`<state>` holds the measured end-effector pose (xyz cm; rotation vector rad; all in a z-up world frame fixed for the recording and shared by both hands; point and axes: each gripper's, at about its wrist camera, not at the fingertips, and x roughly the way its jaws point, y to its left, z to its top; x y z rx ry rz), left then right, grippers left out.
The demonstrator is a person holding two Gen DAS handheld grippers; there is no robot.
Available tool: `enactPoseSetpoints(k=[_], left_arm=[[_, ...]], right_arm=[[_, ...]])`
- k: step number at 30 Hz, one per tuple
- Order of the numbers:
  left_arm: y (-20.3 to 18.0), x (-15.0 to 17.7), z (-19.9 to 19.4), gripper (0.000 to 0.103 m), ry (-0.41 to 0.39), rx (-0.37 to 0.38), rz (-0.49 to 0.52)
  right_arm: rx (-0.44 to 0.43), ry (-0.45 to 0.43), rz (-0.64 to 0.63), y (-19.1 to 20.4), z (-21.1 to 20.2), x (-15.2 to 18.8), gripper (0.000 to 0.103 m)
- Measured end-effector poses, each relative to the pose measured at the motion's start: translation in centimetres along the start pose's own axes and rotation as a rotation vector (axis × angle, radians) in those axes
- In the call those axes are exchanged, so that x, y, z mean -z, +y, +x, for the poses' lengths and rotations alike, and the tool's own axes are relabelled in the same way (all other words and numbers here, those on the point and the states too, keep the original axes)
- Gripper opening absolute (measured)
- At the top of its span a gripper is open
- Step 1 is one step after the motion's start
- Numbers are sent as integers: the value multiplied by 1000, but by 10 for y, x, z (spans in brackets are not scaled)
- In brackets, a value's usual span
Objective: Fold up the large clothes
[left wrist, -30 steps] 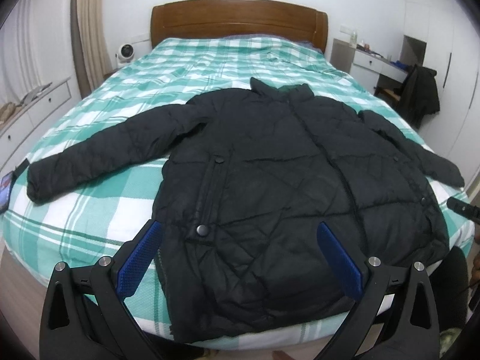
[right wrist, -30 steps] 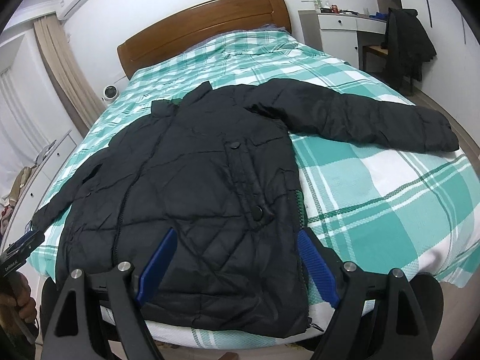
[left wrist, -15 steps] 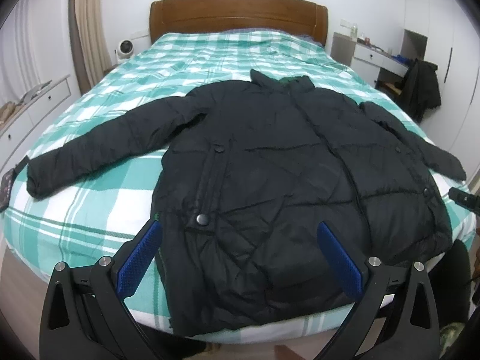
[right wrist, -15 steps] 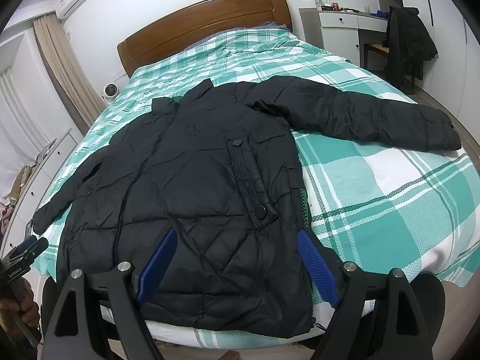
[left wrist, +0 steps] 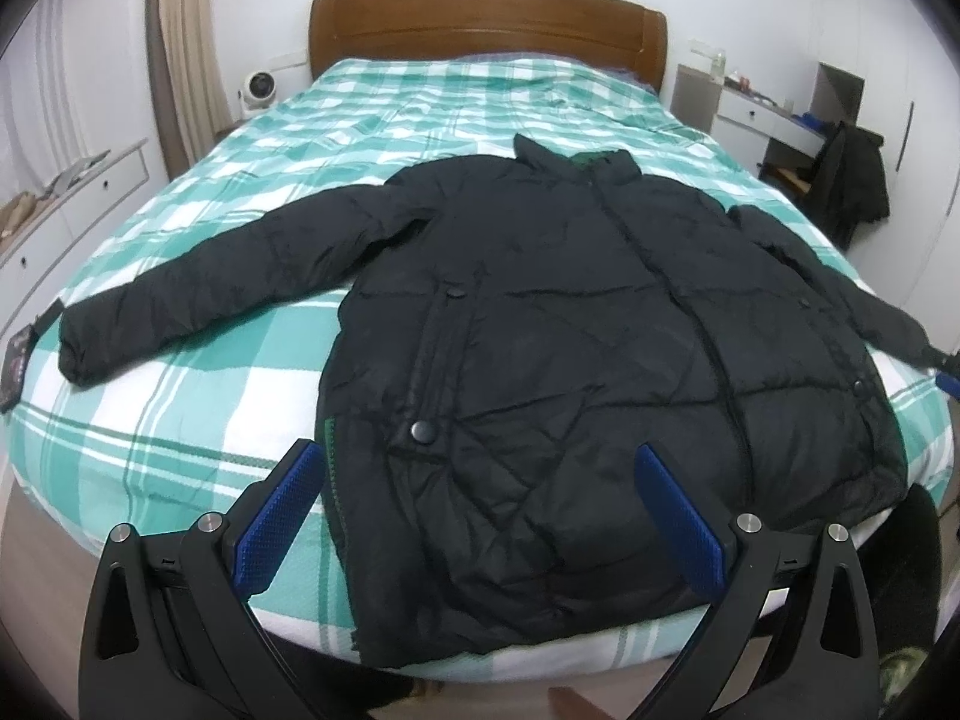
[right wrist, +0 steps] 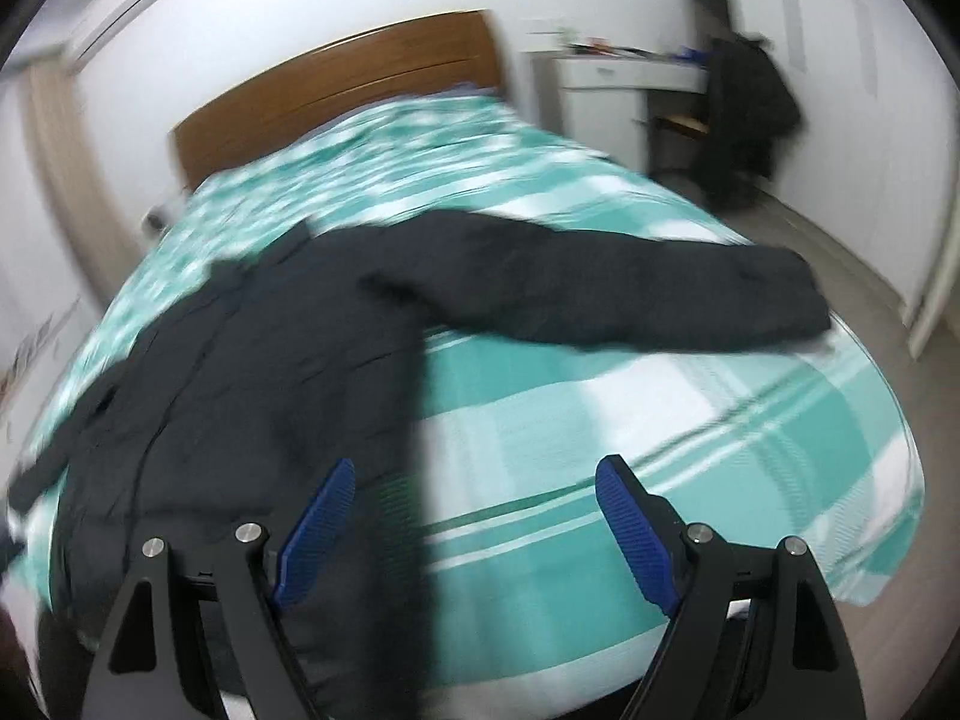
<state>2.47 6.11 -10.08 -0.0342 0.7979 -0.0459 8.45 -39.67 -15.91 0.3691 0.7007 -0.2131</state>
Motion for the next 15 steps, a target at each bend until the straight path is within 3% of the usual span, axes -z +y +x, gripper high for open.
enactPoseSetpoints(k=[7,12,13,14,15], left_arm=[[-10,-3,1,102,14,4,12],[-23,-5,-1,102,9,-10,59],[-24,-5,-2,102,9,-12,61],[-24,-5,-2,102,10,-14,62],[-24,-5,-2,102,11,-16,61]], right_arm=[[5,-31,465,-148,50,-41,84],[22,-79,665,-199,87,-58,84],[50,-93,655,-202,92,-64,73],[71,-95,633,-201,96,-67,38],[112,-90,593,-197,97,-74,21]])
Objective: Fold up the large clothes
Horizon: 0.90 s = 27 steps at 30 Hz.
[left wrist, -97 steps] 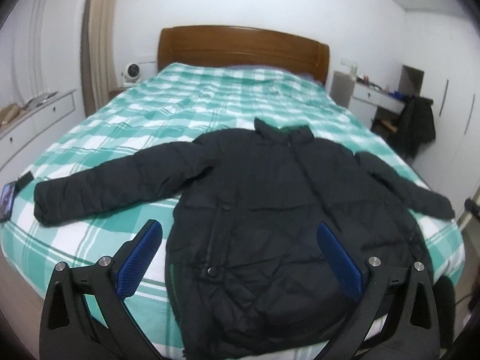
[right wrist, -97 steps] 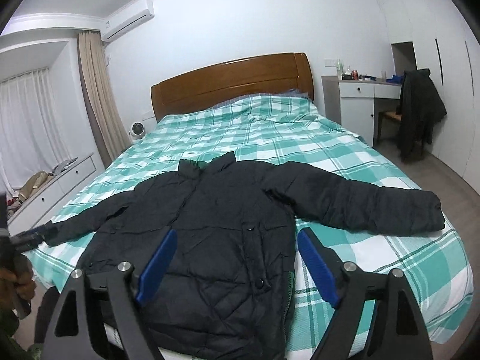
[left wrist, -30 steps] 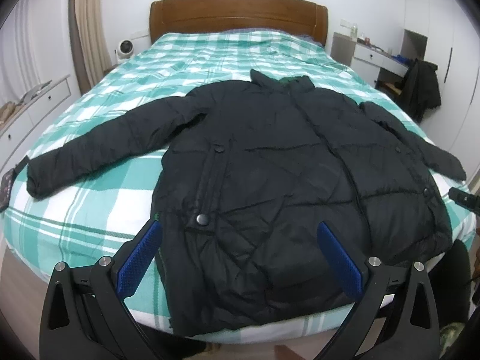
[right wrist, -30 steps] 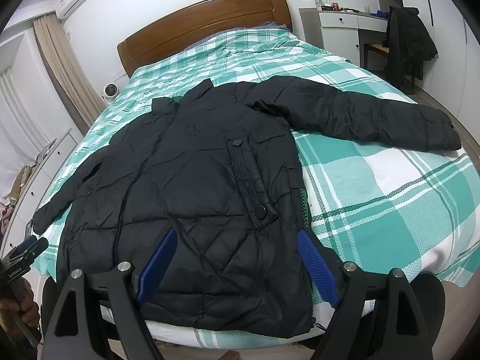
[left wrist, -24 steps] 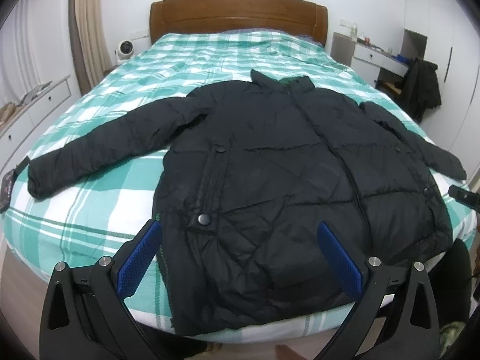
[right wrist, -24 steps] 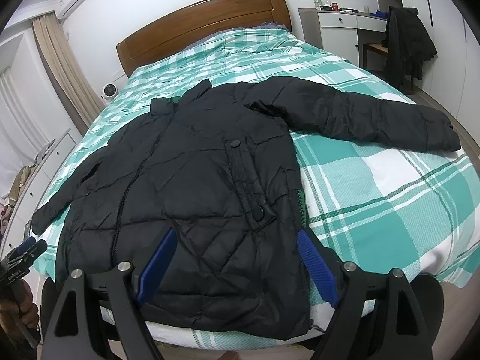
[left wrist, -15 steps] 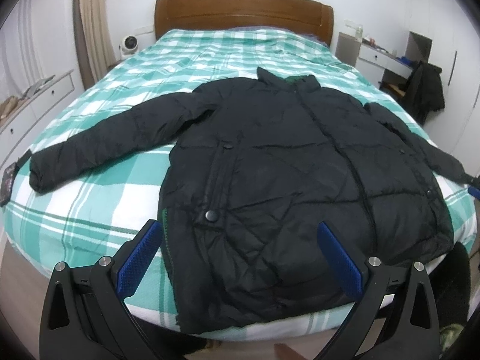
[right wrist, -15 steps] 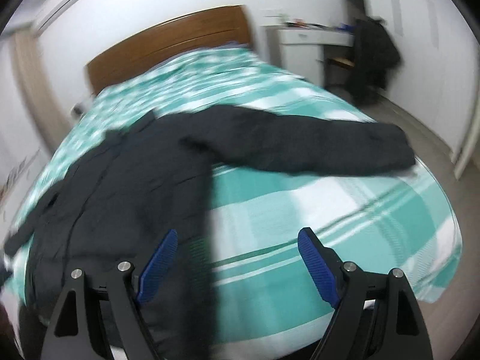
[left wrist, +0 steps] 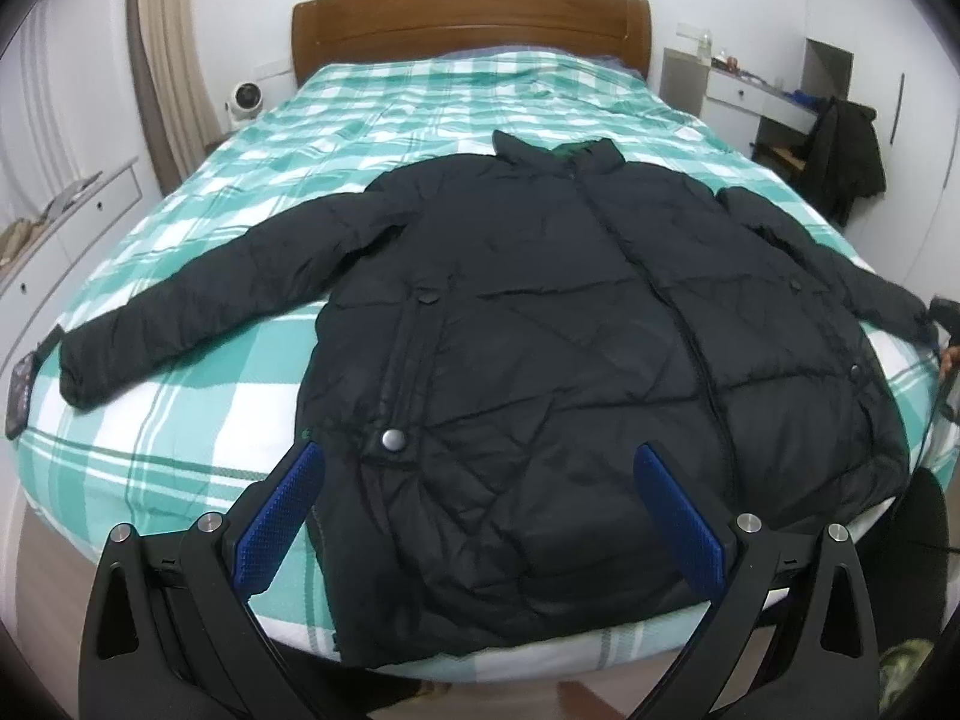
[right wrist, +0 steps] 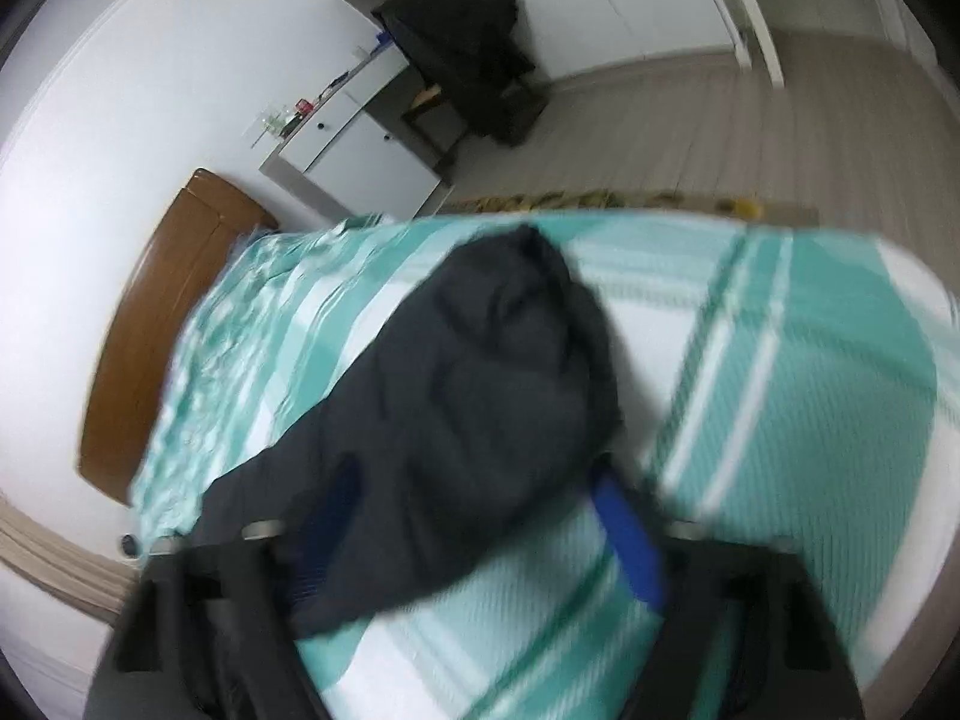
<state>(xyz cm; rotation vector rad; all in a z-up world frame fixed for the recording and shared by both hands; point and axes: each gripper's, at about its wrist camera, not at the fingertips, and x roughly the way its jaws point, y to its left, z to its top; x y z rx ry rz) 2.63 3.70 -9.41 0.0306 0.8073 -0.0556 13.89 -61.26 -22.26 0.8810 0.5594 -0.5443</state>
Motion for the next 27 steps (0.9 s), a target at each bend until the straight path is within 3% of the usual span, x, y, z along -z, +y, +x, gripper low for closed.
enactPoseSetpoints(k=[2,6,10,15,19,22,24,26,27], left_arm=[[1,0,0,102,2,-4,-4],[7,2,11,102,34,7,-39],[8,-1,17,102,33,5,-71],[11,-4,8,102,-9,3,-88],[18,0,12,102,12,-10,-97],[25,3,14,102,29,4,-134],[28,3,16,102,37,17,-153],[28,2,18,102,39,26,-155],[27,0,19,102,39,31,-150]], right_arm=[[-11,-51,-95,27,-17,1,13],[-177,-157,-458,121,-83,29,12],[-417,-182,-821,229,-154,105,12],[-626,-91,-1194,310,-185,223,11],[-666,3,-1414,336,-171,329,11],[-644,83,-1468,332,-147,385,14],[-624,171,-1486,324,-132,411,30],[-641,245,-1490,308,-128,426,84],[-663,259,-1487,298,-135,433,89]])
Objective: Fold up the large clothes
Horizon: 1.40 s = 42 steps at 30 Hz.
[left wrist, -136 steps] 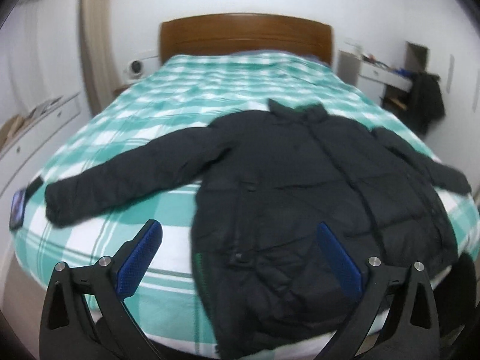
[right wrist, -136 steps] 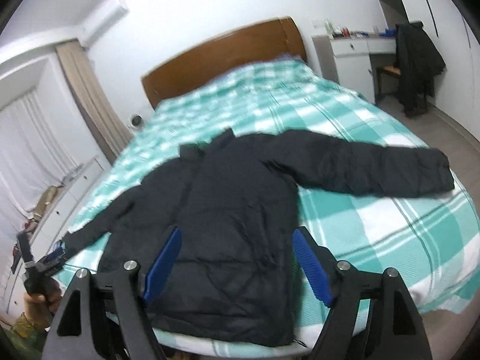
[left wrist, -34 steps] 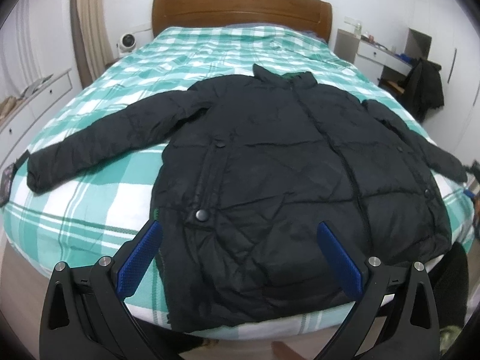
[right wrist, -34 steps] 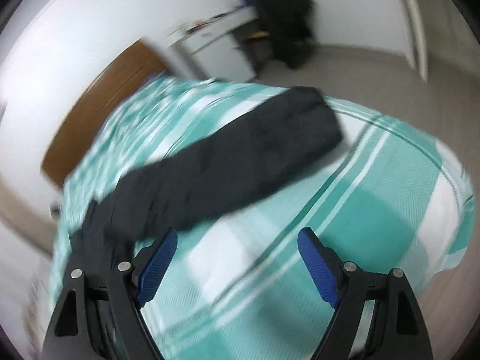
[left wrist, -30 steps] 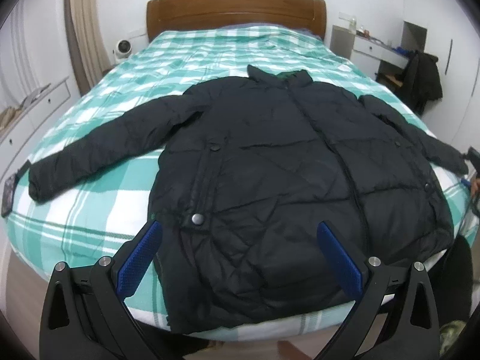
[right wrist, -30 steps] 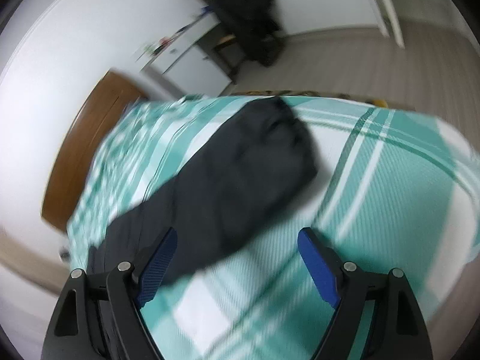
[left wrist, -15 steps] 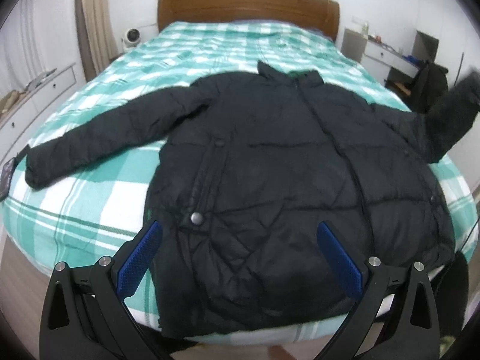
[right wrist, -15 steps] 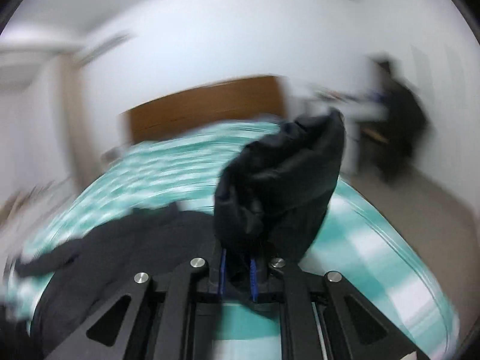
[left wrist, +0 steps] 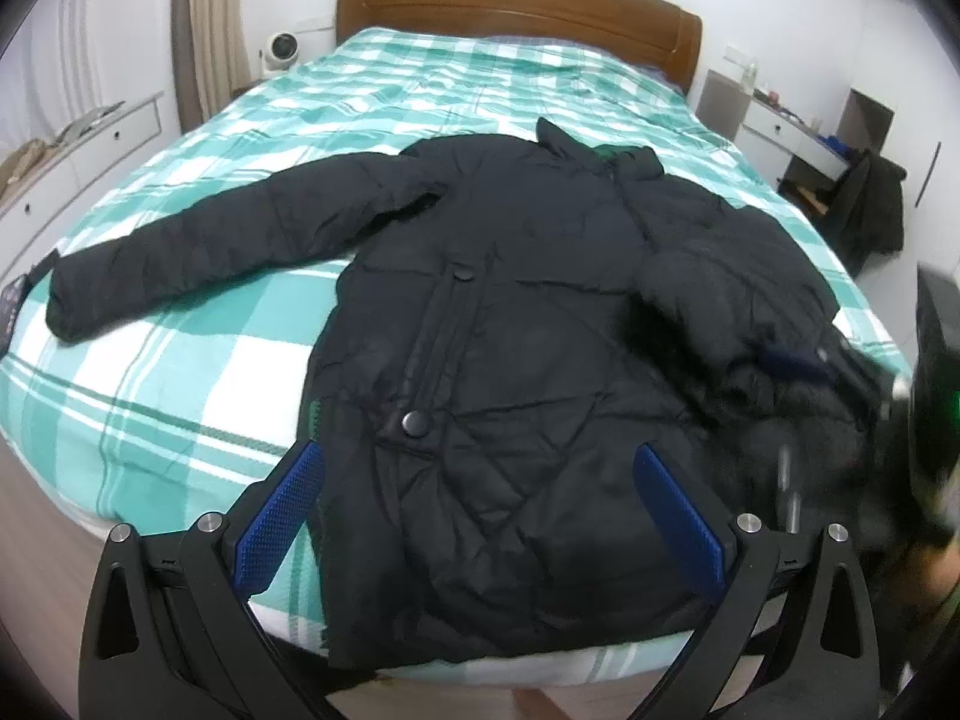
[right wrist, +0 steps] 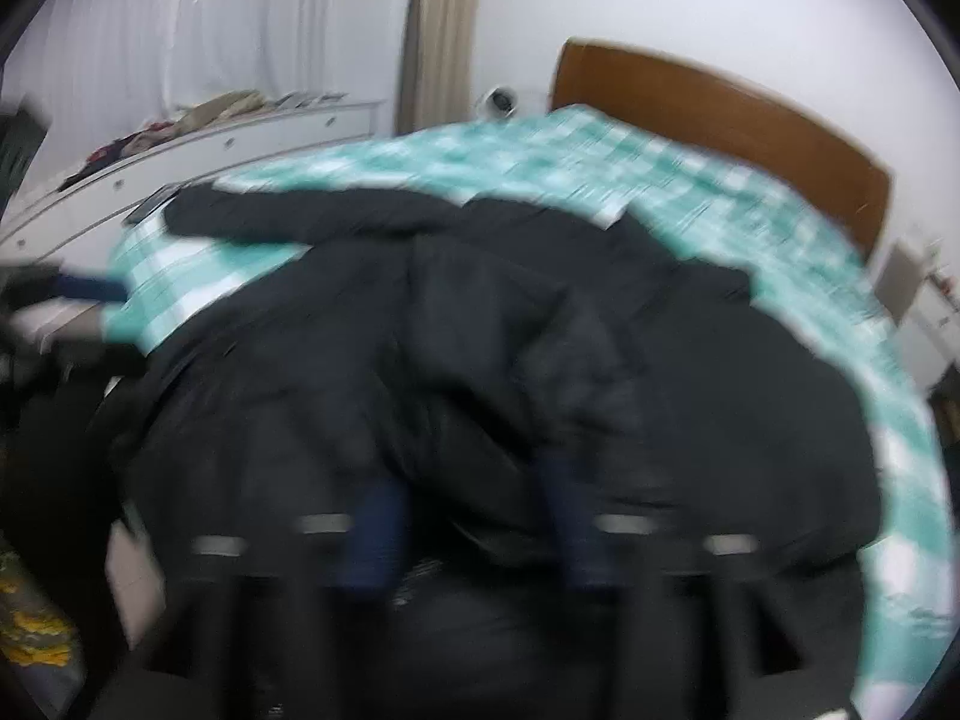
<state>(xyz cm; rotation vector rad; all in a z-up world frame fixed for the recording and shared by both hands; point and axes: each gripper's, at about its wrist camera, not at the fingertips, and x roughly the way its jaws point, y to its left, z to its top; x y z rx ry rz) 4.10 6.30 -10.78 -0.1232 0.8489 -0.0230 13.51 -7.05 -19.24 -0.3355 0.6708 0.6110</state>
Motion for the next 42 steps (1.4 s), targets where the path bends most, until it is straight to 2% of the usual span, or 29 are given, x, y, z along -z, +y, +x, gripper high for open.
enactPoseSetpoints(k=[2,4,8,9,12,13,14,15,16,17,20,24,26,28,31,34,36,38,39,42], left_arm=[[-4,-5,2,102,-5,28,10],[-10,-13,5,102,-3,104,2],[-33,-40,30,102,46,358,-26],[-42,-48,42,102,57,391,-23],[-69,-64,77,101,103,402,9],[-81,-69,92,82,130,385,35],[-91,-71,103,36,156,358,69],[-100,-72,111,21,181,318,115],[-108,-78,116,13,186,311,142],[-111,-85,114,10,174,302,154],[-116,-130,98,9,81,270,208],[-103,-200,83,10,-57,219,211],[-90,-224,93,10,-80,165,213],[-75,-231,119,10,-55,123,196],[-54,-224,161,10,11,59,168],[-28,-201,196,10,83,12,113],[-15,-188,208,11,105,28,60],[-7,-177,211,12,96,48,33],[-6,-175,213,13,93,52,28],[-5,-170,223,16,98,52,21]], right_arm=[[-10,-19,-25,17,-13,11,89],[9,-47,-45,29,-35,20,89],[55,-63,17,19,-73,41,89],[61,-59,46,15,-78,46,89],[84,-52,158,-3,-98,65,89],[92,-52,176,-8,-104,68,89],[110,-54,197,-12,-111,72,89],[128,-58,215,-18,-120,75,89],[147,-61,235,-22,-127,78,89],[159,-62,248,-28,-131,81,89],[191,-88,307,-50,-145,83,89],[238,-129,370,-87,-156,76,89],[263,-142,396,-108,-157,66,89],[281,-153,425,-134,-153,55,89],[295,-153,456,-171,-139,38,89],[306,-131,472,-210,-126,22,88],[298,-114,477,-230,-114,9,79],[307,-80,472,-248,-96,-7,45],[298,-57,469,-255,-82,-18,41],[221,-5,484,-278,-33,-39,40]])
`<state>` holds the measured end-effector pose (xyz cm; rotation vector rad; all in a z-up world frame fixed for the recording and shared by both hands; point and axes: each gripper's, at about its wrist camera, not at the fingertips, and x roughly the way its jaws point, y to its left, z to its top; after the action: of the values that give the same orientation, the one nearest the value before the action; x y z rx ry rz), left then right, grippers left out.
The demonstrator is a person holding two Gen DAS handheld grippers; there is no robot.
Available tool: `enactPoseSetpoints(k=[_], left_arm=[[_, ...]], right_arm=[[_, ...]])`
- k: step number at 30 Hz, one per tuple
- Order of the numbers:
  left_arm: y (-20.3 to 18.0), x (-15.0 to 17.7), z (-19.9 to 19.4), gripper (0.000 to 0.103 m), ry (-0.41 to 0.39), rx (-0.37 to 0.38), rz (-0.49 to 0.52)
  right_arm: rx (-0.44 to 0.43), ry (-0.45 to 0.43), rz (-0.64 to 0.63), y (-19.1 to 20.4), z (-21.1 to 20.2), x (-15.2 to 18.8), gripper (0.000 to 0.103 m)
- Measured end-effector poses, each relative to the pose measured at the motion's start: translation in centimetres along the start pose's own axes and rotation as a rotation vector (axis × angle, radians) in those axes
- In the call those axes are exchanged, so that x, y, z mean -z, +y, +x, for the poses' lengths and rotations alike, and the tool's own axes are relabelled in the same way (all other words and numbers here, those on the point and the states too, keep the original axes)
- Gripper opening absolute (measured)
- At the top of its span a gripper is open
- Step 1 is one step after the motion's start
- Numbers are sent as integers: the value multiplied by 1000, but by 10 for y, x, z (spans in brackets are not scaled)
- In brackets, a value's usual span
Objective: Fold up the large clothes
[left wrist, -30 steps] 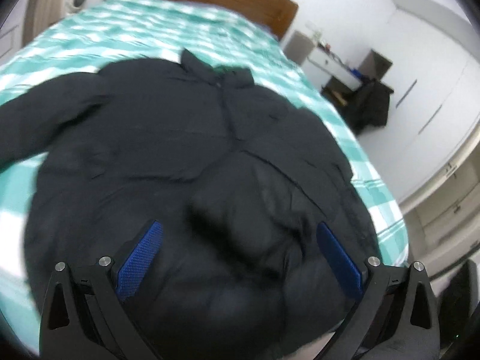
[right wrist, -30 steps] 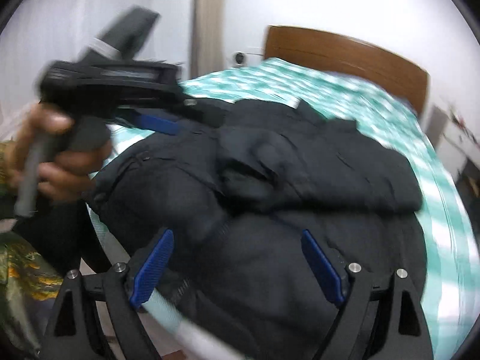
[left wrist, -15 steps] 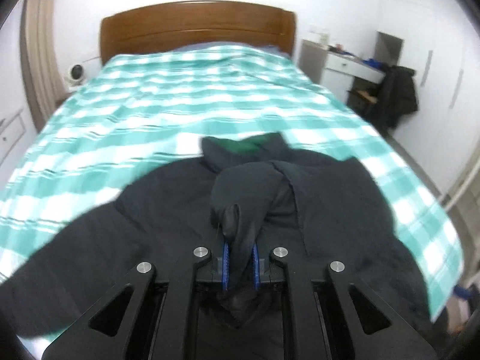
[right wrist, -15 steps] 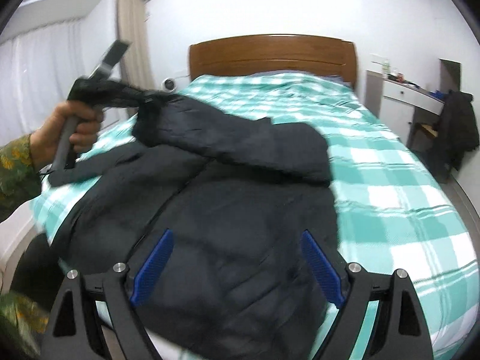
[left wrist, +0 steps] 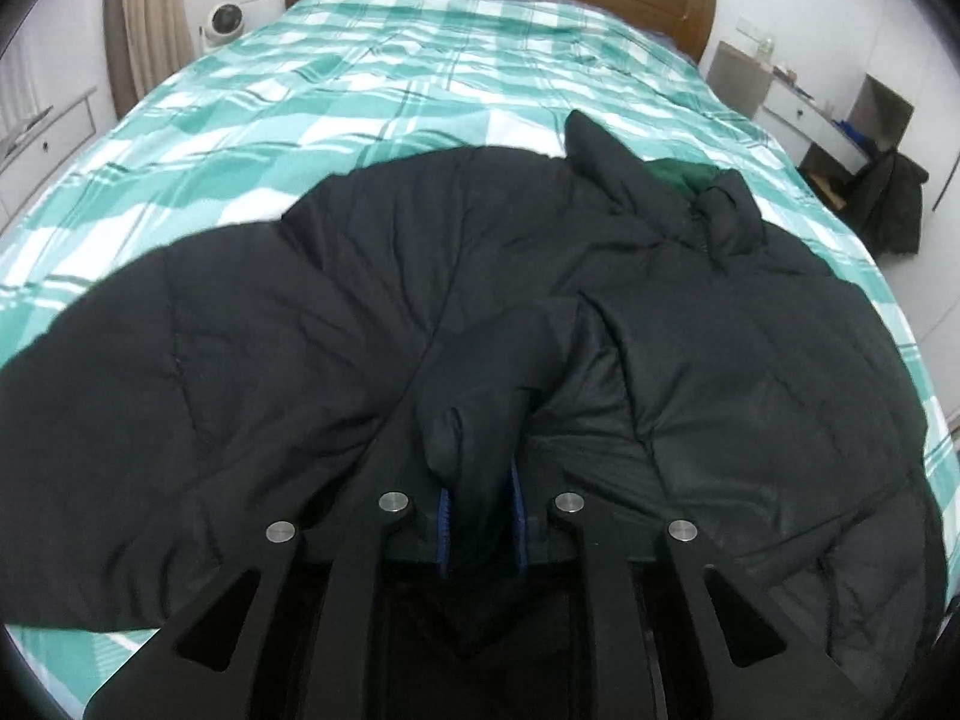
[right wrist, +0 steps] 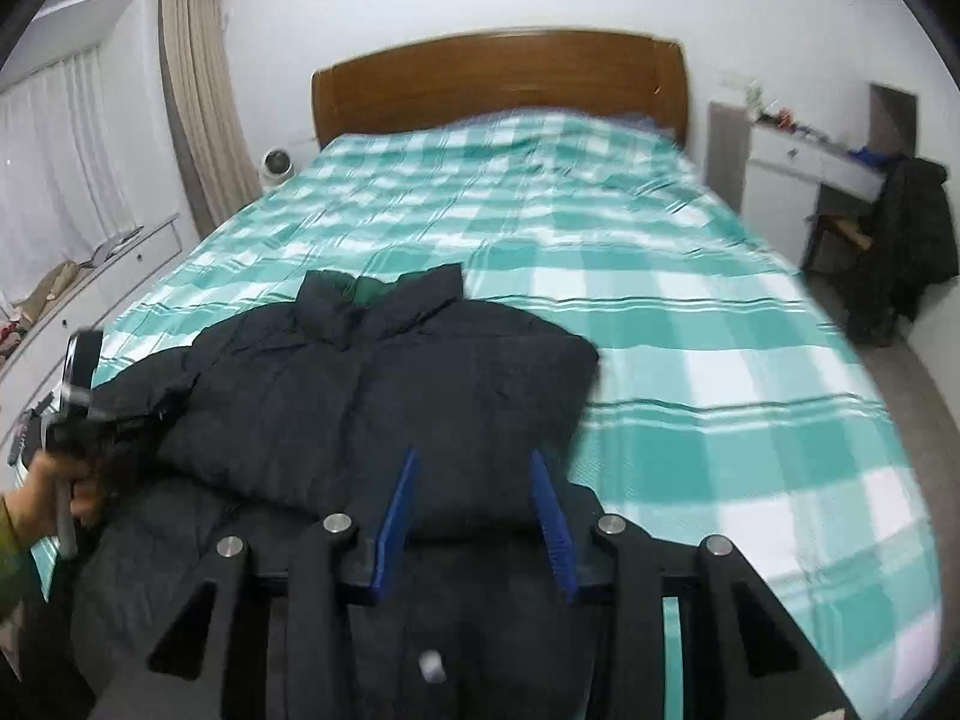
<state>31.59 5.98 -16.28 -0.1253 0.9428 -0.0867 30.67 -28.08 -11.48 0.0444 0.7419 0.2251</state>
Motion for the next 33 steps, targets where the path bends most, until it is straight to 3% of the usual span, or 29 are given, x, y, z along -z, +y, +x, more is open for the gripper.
enactPoseSetpoints(k=[3,6,8,12,14,18,22,26,29,33], left_arm=[[9,3,11,19,10,10,-21],[20,1,20,20,14,49,-61],[22,3,23,20,7,63,-68],[21,8,25,21,-11,53,-52],[22,10,27,21,-20,54,-53],[24,12,27,21,-30,66,-64],[23,13,26,21,-36,60,-59],[23,13,27,22,-38,60,-58],[26,15,27,22,-42,67,-64],[30,15,28,22,-49,83,-78]], right_arm=[[-2,100,-21,8,55,2,40],[10,296,-4,3,116,30,38],[7,303,-3,3,127,41,37],[-8,365,10,2,122,28,38],[-42,297,42,-4,104,5,38],[4,162,75,-17,95,-44,38],[68,190,93,-24,142,-61,38],[93,303,117,-27,191,-39,37],[111,286,96,-20,187,-37,38],[77,235,65,-14,143,-35,40]])
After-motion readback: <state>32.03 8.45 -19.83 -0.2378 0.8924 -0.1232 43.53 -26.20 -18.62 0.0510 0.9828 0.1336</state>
